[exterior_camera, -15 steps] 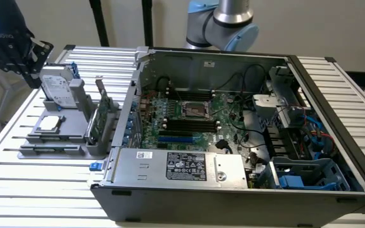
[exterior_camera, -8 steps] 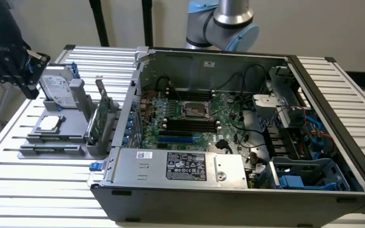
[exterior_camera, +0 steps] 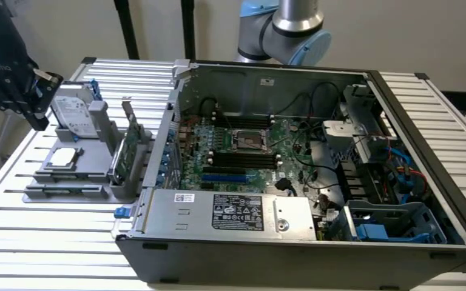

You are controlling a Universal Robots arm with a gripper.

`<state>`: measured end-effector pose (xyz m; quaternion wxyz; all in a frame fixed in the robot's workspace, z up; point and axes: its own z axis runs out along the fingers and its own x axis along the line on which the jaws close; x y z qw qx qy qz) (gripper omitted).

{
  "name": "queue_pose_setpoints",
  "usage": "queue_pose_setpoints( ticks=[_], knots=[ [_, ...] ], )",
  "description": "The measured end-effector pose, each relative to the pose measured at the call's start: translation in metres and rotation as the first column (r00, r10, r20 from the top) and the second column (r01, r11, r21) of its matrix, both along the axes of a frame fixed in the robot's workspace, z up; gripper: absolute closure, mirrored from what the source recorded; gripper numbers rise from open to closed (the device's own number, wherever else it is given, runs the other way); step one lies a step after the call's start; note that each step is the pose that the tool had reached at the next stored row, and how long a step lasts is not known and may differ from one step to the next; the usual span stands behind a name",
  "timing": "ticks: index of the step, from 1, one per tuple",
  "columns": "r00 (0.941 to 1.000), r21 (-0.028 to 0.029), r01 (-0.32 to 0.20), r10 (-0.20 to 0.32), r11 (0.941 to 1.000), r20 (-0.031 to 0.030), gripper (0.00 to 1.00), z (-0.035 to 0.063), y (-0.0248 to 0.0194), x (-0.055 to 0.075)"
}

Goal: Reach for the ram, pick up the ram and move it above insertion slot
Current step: 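Reach for the ram, then pick up the ram and move it above insertion slot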

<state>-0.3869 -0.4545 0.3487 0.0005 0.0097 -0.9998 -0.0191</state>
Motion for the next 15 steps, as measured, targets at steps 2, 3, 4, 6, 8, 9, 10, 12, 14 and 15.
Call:
queue_pose_setpoints(
  ticks=[2,3,4,6,8,9,10,12,14,15],
  knots=[
    [1.0,0.0,-0.007,0.007,1.0,0.0,0.89,0.0,0.0,0.0],
    [0.9997,0.0,-0.023,0.023,0.9997,0.0,0.89,-0.0001,0.0,0.0],
    [0.9991,0.0001,-0.042,0.042,0.9991,0.0001,0.89,-0.0001,0.0,0.0],
    [0.9969,0.0001,-0.079,0.079,0.9969,0.0001,0.89,-0.0002,0.0,0.0],
    [0.9934,0.0001,-0.115,0.115,0.9934,0.0001,0.89,-0.0002,0.0,0.0],
    [0.9912,0.0001,-0.133,0.133,0.9912,0.0,0.89,-0.0002,0.0,0.0],
    [0.9887,0.0001,-0.15,0.15,0.9887,0.0001,0.89,-0.0003,0.0,0.0],
    [0.9824,0.0,-0.187,0.187,0.9824,0.0001,0.89,-0.0003,0.0,0.0],
    [0.975,0.0001,-0.222,0.222,0.975,0.0001,0.89,-0.0004,0.0,0.0],
    [0.9709,0.0,-0.24,0.24,0.9709,0.0,0.89,-0.0003,0.0,0.0]
  ],
)
